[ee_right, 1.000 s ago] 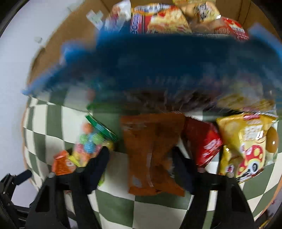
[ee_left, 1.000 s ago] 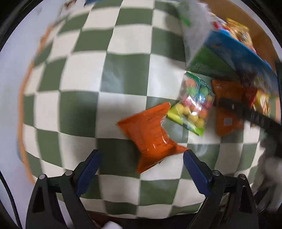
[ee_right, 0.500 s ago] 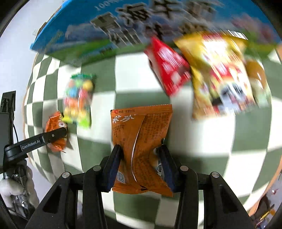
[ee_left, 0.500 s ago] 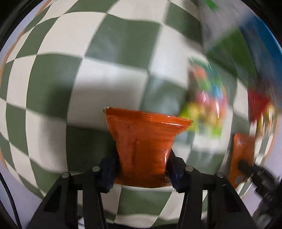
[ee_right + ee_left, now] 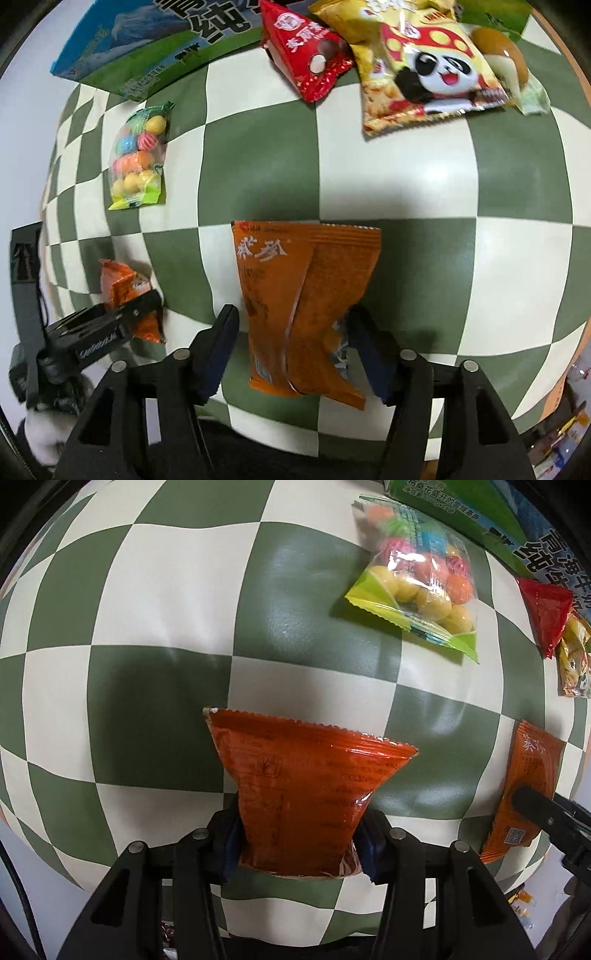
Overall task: Organize snacks
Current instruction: 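Carry both orange packets into the box and open both tools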
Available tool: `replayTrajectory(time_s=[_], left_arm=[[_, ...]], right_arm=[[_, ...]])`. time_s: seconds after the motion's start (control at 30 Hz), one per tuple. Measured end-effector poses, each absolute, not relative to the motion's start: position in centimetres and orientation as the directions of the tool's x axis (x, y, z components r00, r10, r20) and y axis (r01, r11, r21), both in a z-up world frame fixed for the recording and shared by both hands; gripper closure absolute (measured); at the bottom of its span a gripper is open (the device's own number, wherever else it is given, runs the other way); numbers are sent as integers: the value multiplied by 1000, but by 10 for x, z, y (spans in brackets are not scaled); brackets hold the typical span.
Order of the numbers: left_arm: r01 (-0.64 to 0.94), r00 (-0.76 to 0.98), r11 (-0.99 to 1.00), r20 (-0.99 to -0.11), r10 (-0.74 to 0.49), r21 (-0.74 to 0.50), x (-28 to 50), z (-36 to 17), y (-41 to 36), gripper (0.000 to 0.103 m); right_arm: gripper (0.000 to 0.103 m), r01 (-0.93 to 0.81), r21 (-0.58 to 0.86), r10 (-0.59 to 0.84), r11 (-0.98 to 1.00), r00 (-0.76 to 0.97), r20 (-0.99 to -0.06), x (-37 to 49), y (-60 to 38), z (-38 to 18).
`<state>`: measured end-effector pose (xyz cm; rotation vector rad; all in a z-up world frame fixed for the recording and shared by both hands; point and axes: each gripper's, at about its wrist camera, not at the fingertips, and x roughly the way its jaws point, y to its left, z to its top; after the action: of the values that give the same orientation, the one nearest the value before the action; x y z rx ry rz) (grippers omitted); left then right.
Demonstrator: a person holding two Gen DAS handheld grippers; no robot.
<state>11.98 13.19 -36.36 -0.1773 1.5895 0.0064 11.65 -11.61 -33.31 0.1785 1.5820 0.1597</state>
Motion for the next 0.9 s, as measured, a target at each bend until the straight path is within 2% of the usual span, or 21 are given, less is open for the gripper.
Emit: replayTrajectory(time_s=[0.1, 0.13, 0.2, 0.27, 0.37, 0.67, 0.9], left_arm=[[-105, -2, 991, -997, -83, -83, 119, -359, 125, 56], [-97, 4, 992, -997, -75, -75, 115, -355, 114, 58], [-85, 19, 994, -997, -70, -71, 112, -349, 112, 60], [-82, 36, 994, -997, -74, -77, 109, -341, 111, 60], [-71, 67, 994, -994, -84, -89, 110, -327, 110, 60], [9, 196, 981, -961, -193, -195, 121, -235, 87, 61], [99, 298, 950, -903, -311, -295, 187, -151, 57, 61]], right_arm=[[41, -27, 140, 140, 990, 26, -990, 116, -104, -338], [46, -38, 119, 121, 992, 44, -992, 115, -103, -340], [48, -29, 128, 129, 991, 54, -990, 113, -105, -339], [57, -30, 159, 161, 987, 69, -985, 111, -107, -332], [61, -23, 210, 211, 977, 81, -974, 107, -107, -322], [62, -19, 399, 396, 917, 169, -903, 111, -152, -241], [62, -44, 489, 478, 871, 300, -825, 144, -171, -155]])
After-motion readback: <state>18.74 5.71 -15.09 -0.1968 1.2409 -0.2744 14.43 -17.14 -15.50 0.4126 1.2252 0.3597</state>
